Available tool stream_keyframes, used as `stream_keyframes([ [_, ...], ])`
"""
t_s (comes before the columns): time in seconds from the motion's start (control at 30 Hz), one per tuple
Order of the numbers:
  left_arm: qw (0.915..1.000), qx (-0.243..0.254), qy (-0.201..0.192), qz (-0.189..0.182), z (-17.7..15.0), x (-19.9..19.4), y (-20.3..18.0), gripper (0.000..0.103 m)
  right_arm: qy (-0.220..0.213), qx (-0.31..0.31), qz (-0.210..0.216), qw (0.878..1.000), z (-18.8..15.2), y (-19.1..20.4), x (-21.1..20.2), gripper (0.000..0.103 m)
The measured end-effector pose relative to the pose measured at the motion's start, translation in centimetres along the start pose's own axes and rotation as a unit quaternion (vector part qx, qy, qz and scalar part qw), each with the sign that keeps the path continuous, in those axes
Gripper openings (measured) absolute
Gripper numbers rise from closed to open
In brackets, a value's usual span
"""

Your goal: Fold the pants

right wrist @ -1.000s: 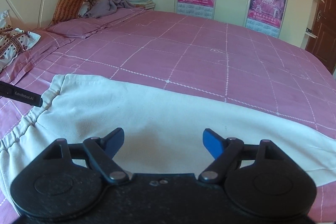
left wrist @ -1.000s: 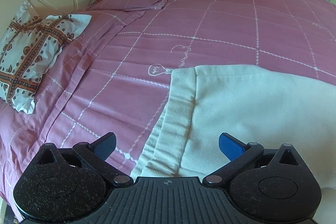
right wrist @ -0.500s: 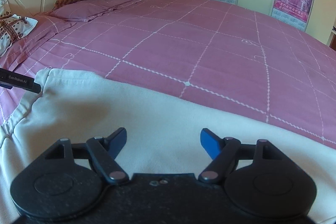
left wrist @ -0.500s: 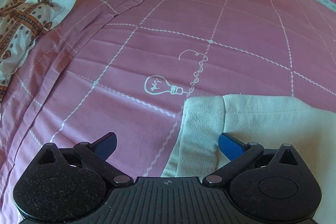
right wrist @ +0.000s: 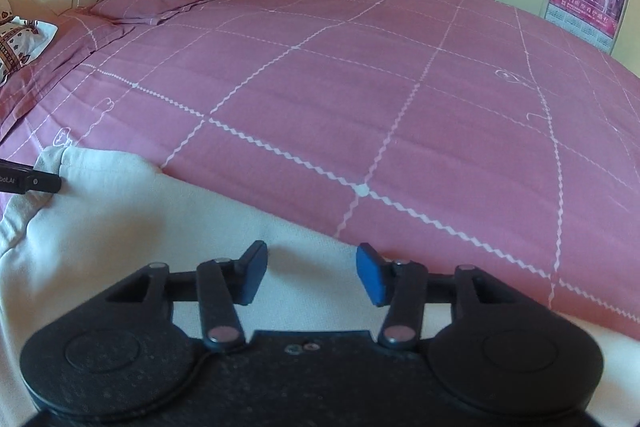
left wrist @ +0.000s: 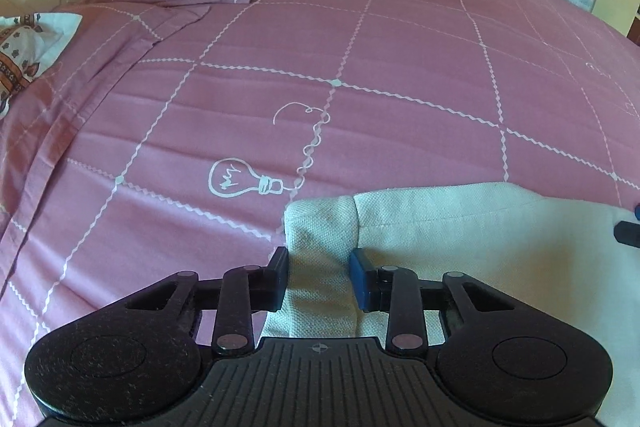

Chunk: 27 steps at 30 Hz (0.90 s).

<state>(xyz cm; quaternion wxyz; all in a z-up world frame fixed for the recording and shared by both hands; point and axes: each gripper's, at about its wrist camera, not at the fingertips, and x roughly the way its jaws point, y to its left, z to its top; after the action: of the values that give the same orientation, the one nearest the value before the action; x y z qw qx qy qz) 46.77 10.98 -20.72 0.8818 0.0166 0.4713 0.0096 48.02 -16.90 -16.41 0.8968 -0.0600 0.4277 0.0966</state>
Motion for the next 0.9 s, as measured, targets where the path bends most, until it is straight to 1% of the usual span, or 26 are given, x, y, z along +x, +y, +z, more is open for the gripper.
stream_keyframes([
  [0.03,1.0,0.006,-0.001,0.005,0.0,-0.2,0.1,0.021,0.002,-0.008,0.0,1.0,0.2,0.0,0.2,0.061],
  [0.07,1.0,0.007,0.001,0.003,-0.1,-0.3,0.3,0.019,0.004,-0.015,-0.001,1.0,0.4,0.0,0.5,0.066],
  [0.13,1.0,0.006,0.005,-0.001,-0.1,-0.5,0.6,0.016,0.012,-0.022,-0.008,1.0,0.7,-0.3,1.3,0.067],
  [0.17,0.9999,0.01,0.005,0.001,0.0,-0.5,0.6,0.016,0.015,-0.022,-0.011,1.0,0.9,-0.4,1.6,0.069],
  [0.23,0.9997,0.021,0.003,0.008,0.0,-0.6,0.2,0.016,0.026,-0.026,0.002,0.999,1.0,-0.5,2.2,0.068],
  [0.27,0.9997,0.022,0.002,0.01,-0.1,-0.7,0.1,0.016,0.029,-0.034,0.008,0.999,1.0,-0.3,2.2,0.056],
  [0.3,0.9997,0.02,0.001,0.011,-0.1,-0.9,0.1,0.016,0.03,-0.038,0.024,0.999,1.0,-0.2,2.0,0.044],
  [0.33,0.9998,0.017,-0.001,0.01,-0.2,-1.1,0.2,0.015,0.033,-0.03,0.045,0.998,1.0,-0.3,1.6,0.014],
  [0.37,0.9999,0.014,-0.002,0.008,-0.3,-1.3,0.3,0.014,0.033,-0.02,0.052,0.998,0.9,-0.4,1.2,0.011],
  [0.47,1.0,-0.002,0.0,0.002,-0.5,-1.9,0.7,0.012,0.015,-0.025,0.063,0.998,-0.1,-0.2,-0.5,0.005],
  [0.57,1.0,-0.003,-0.001,0.002,-1.1,-2.8,0.6,0.011,-0.003,-0.026,0.076,0.997,-1.4,0.3,-3.1,0.002],
  [0.7,0.9999,-0.012,-0.006,-0.003,-2.4,-4.6,1.0,0.011,-0.03,-0.056,0.088,0.994,-4.7,2.6,-8.0,0.002],
  [0.8,0.998,-0.051,-0.008,-0.038,-3.8,-6.8,2.1,0.011,-0.038,-0.066,0.097,0.992,-7.6,4.5,-11.6,0.002],
  [0.87,0.9947,-0.074,0.006,-0.071,-5.1,-8.1,2.8,0.011,-0.03,-0.073,0.103,0.992,-9.9,6.0,-13.1,0.002],
  [0.9,0.9932,-0.083,0.012,-0.08,-5.7,-8.7,3.0,0.011,-0.019,-0.073,0.109,0.991,-11.1,6.7,-13.5,0.002],
])
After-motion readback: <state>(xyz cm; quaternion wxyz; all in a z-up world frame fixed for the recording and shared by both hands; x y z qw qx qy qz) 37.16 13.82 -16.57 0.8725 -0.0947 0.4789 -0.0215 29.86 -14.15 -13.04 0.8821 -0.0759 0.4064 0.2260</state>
